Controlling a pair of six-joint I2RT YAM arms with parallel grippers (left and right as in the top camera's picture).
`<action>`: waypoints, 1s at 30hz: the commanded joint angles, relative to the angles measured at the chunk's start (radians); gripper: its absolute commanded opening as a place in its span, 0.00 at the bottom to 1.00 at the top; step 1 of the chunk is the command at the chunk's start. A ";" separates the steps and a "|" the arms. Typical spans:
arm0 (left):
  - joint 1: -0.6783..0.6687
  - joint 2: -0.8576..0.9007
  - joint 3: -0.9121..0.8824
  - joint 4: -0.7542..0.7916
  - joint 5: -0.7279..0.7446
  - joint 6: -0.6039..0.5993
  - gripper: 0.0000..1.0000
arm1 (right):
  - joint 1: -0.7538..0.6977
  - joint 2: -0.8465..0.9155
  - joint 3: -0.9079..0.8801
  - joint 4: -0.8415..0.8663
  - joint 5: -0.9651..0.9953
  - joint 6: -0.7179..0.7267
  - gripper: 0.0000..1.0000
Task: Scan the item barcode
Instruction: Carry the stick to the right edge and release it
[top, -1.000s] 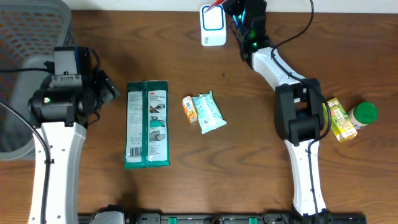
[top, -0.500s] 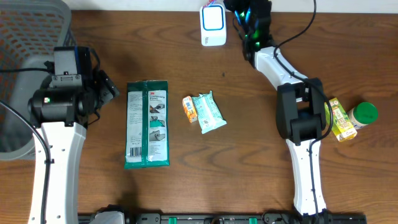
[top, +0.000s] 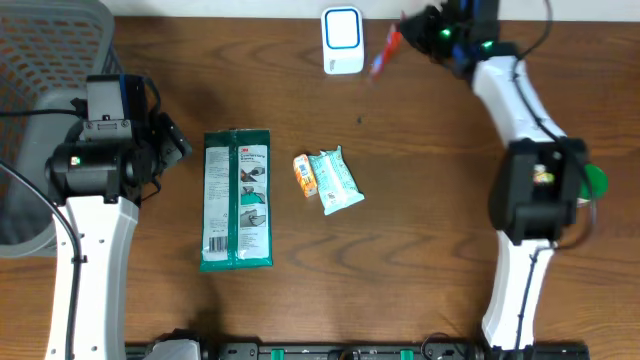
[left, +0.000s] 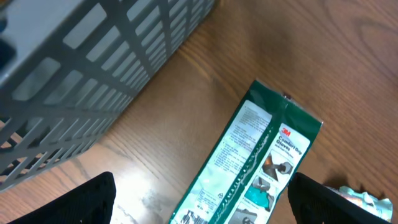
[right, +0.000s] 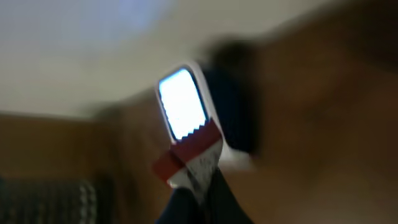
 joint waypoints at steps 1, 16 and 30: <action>0.004 -0.005 0.007 -0.003 -0.013 0.012 0.89 | -0.006 -0.158 0.013 -0.276 0.058 -0.420 0.01; 0.004 -0.005 0.007 -0.003 -0.013 0.012 0.89 | 0.004 -0.179 -0.262 -0.980 0.668 -0.768 0.01; 0.004 -0.005 0.007 -0.004 -0.013 0.012 0.89 | -0.045 -0.178 -0.595 -0.621 1.129 -0.673 0.01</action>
